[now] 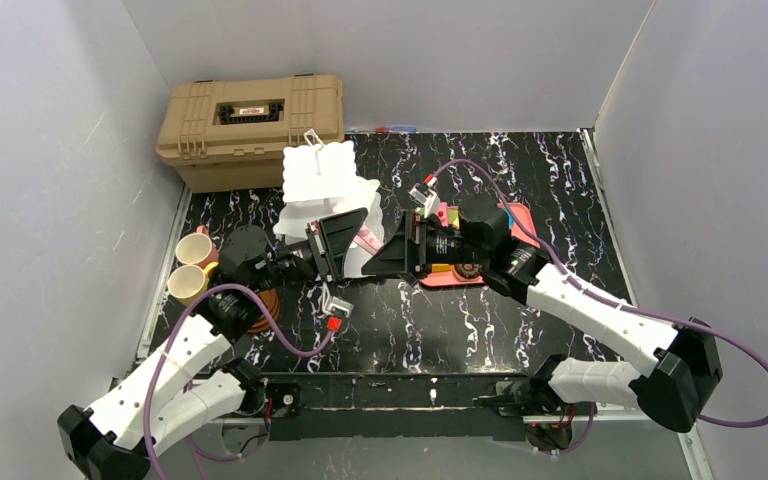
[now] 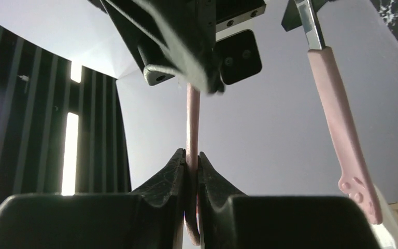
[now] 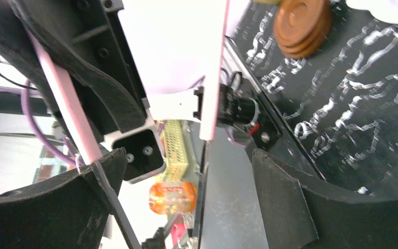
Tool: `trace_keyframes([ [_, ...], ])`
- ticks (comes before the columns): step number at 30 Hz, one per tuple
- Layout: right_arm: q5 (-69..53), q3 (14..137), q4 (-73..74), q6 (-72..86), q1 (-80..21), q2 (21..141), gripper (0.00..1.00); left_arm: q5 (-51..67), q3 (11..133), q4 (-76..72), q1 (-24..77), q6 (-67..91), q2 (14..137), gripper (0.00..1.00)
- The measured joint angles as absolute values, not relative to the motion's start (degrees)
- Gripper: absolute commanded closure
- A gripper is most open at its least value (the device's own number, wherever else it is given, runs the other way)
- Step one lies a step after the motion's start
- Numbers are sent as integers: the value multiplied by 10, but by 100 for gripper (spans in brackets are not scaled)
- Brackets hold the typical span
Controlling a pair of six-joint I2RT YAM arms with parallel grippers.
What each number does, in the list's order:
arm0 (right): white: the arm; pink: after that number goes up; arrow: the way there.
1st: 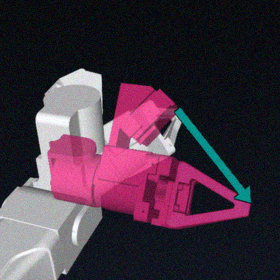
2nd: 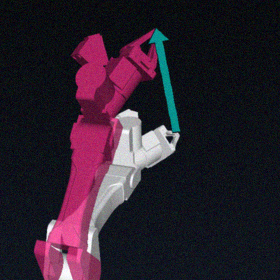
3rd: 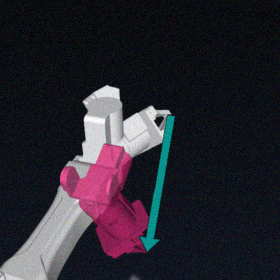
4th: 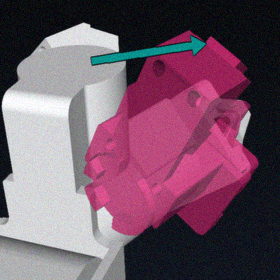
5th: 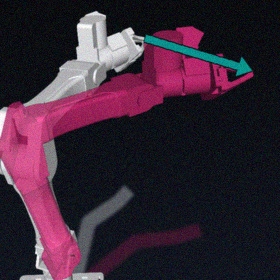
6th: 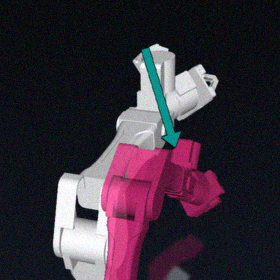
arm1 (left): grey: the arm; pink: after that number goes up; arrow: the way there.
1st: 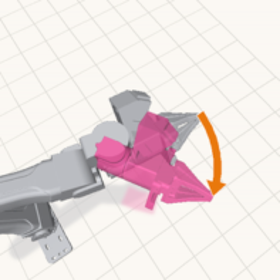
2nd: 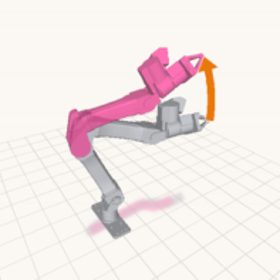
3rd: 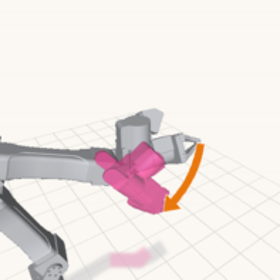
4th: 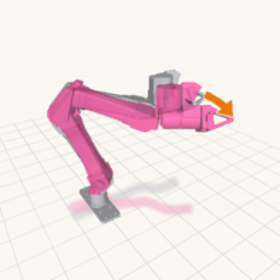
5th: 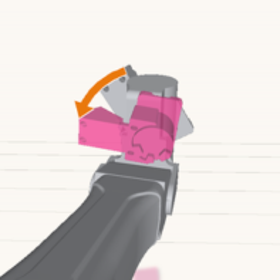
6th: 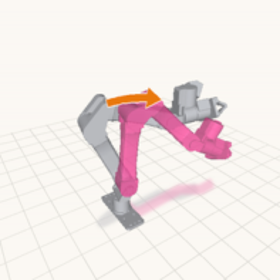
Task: Serve the afternoon tea
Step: Adjust the clamp.
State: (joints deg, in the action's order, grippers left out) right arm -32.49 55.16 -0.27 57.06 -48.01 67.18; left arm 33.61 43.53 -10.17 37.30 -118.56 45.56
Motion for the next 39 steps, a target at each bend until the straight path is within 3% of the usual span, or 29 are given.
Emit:
trace_keyframes([
  [6, -324, 510, -175, 670, -481, 686, 2, 329, 434, -136, 370, -1194, 454, 100],
  [12, -292, 511, -257, 704, -481, 705, 0, 340, 426, -145, 371, -1196, 449, 100],
  [13, -284, 512, -264, 706, -480, 708, 0, 347, 421, -144, 372, -1196, 448, 91],
  [14, -284, 512, -267, 704, -480, 710, 0, 349, 416, -145, 373, -1196, 446, 100],
  [21, -284, 524, -267, 698, -480, 722, 0, 342, 408, -150, 368, -1197, 434, 100],
  [24, -284, 524, -267, 699, -479, 722, 10, 341, 408, -150, 369, -1198, 434, 100],
  [29, -282, 524, -270, 705, -479, 720, 22, 341, 402, -152, 369, -1198, 433, 73],
  [39, -262, 514, -277, 733, -476, 712, 35, 324, 401, -127, 373, -1174, 437, 55],
])
